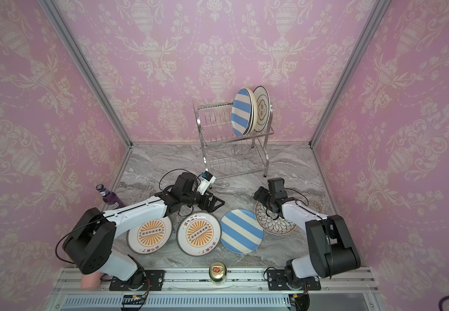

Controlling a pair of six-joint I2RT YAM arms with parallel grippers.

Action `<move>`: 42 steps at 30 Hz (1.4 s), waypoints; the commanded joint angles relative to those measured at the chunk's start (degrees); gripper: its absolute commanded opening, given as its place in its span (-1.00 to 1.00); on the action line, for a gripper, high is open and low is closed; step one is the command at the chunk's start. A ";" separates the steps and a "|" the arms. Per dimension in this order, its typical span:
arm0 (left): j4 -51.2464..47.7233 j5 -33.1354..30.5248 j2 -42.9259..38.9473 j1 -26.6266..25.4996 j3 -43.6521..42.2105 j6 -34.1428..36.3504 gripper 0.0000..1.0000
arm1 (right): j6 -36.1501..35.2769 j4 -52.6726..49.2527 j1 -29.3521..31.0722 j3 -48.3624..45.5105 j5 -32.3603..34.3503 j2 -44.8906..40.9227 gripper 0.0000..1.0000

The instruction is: Load the plates into the dish rack

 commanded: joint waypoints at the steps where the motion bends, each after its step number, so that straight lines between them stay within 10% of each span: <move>1: 0.60 0.65 0.60 -0.38 0.21 0.53 0.99 | -0.69 4.38 -0.18 2.85 -4.66 4.99 0.68; 12: 0.61 -0.08 1.84 -0.36 1.47 1.19 0.99 | -5.21 -1.66 4.19 14.87 -5.93 10.88 0.68; 30: 1.04 0.89 5.51 -0.36 7.14 2.72 0.99 | -5.22 -41.70 -2.55 -2.85 9.65 -39.09 0.55; 42: -0.55 0.42 4.24 -0.35 6.95 3.66 0.99 | -5.42 -37.55 -10.89 -9.13 0.56 -39.69 0.38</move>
